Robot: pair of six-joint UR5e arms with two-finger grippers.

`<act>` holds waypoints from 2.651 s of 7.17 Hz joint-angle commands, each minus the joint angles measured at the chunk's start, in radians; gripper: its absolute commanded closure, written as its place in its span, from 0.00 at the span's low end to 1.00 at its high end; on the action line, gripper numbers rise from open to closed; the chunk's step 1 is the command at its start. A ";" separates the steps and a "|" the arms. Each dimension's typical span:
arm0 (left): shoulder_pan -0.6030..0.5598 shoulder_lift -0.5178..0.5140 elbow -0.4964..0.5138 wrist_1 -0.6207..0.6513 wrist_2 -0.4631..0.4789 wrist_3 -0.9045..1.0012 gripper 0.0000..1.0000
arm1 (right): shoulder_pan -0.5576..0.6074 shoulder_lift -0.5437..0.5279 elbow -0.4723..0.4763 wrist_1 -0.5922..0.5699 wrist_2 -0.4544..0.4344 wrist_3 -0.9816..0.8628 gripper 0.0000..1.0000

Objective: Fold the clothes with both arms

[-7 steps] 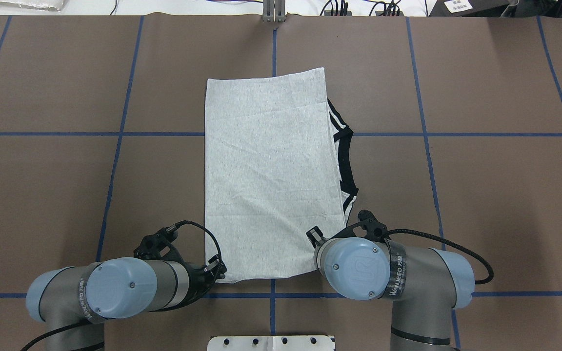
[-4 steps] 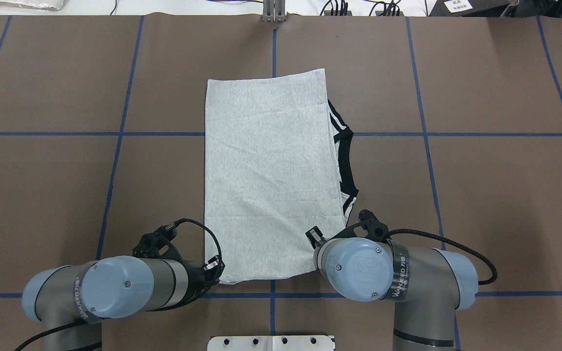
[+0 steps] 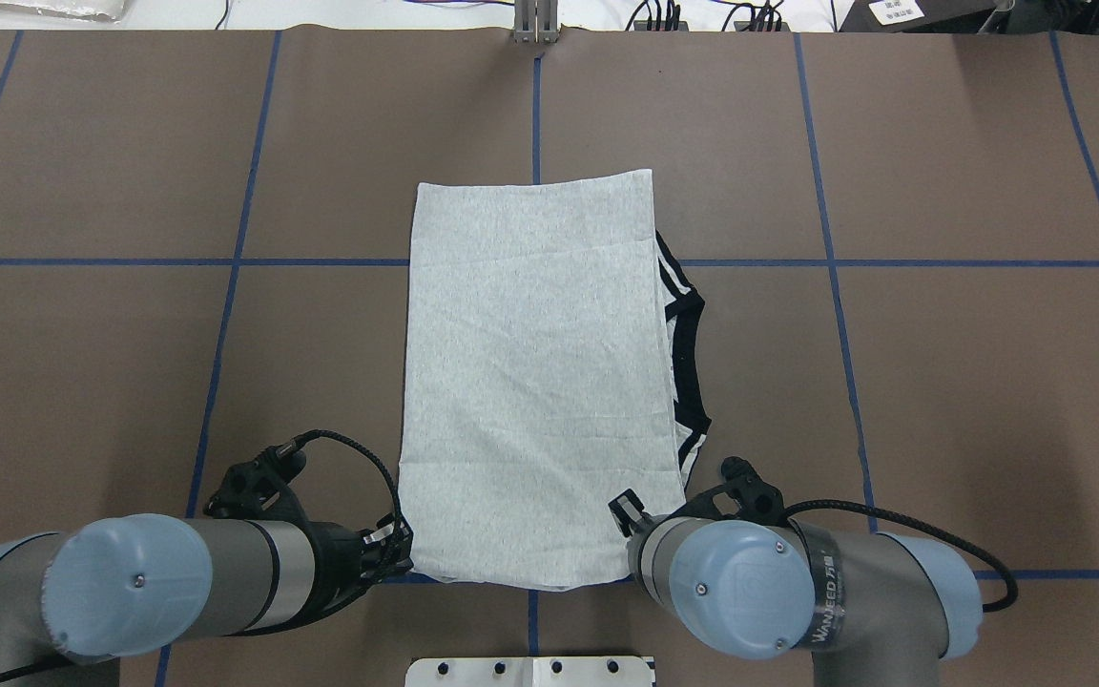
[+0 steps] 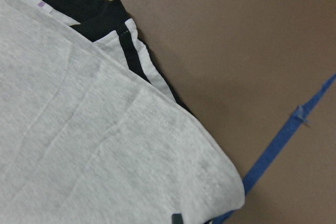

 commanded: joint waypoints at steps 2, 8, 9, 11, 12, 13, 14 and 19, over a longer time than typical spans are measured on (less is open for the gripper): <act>0.072 0.005 -0.122 0.040 0.002 -0.072 1.00 | -0.058 -0.016 0.119 -0.059 0.001 0.048 1.00; -0.025 -0.027 -0.230 0.089 -0.004 -0.043 1.00 | 0.113 0.027 0.225 -0.178 0.097 0.038 1.00; -0.087 -0.076 -0.178 0.106 -0.003 0.032 1.00 | 0.159 0.076 0.192 -0.177 0.104 -0.038 1.00; -0.176 -0.160 -0.049 0.110 -0.004 0.095 1.00 | 0.251 0.160 0.057 -0.168 0.118 -0.156 1.00; -0.230 -0.184 -0.005 0.110 -0.006 0.135 1.00 | 0.305 0.204 -0.010 -0.166 0.124 -0.198 1.00; -0.283 -0.211 0.041 0.109 -0.009 0.191 1.00 | 0.330 0.214 -0.052 -0.163 0.138 -0.259 1.00; -0.345 -0.233 0.102 0.097 -0.036 0.207 1.00 | 0.345 0.231 -0.102 -0.157 0.139 -0.311 1.00; -0.469 -0.337 0.435 -0.087 -0.040 0.405 0.65 | 0.500 0.363 -0.440 0.046 0.285 -0.449 0.79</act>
